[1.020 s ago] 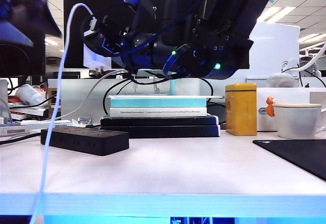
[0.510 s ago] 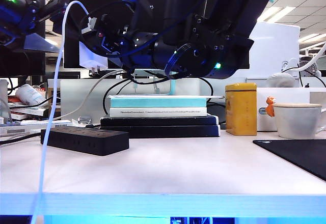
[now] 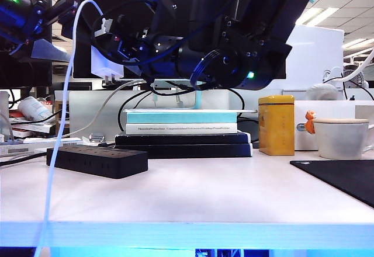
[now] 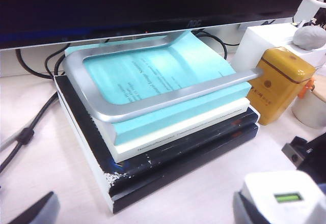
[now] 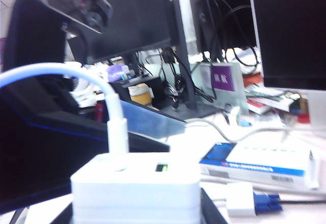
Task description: Plug the white charger into the left socket.
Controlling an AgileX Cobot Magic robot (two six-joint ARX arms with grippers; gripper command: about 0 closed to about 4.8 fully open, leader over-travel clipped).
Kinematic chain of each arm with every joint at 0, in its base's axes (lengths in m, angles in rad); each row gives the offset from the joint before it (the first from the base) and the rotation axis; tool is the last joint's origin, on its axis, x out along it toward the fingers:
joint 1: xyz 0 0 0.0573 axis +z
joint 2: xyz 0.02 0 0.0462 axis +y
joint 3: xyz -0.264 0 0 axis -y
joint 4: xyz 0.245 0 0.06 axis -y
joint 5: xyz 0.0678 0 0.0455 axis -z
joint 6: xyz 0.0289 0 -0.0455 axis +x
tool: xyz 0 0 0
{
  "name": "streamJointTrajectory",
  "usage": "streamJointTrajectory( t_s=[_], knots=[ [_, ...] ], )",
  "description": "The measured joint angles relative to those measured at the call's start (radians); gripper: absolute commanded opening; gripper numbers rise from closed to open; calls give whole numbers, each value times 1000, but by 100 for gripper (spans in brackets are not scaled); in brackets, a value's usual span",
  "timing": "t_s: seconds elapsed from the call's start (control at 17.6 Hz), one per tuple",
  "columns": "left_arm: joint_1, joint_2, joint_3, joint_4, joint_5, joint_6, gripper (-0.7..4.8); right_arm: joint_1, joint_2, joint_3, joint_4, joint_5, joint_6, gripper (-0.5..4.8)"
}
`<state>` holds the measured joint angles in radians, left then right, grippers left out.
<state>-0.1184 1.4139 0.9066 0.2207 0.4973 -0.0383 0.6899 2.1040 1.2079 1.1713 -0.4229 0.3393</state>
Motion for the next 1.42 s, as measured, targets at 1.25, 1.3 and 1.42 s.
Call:
streamJointTrajectory(
  t_s=[1.25, 1.3, 1.42],
  knots=[
    [-40, -2, 0, 15, -261, 35, 479, -66, 0, -2, -243, -15, -78, 211],
    [-39, -2, 0, 13, -358, 35, 479, -68, 0, -2, -261, -24, -79, 211],
    [-36, -2, 0, 0, -427, 48, 479, -69, 6, -2, -280, -25, -79, 211]
  ],
)
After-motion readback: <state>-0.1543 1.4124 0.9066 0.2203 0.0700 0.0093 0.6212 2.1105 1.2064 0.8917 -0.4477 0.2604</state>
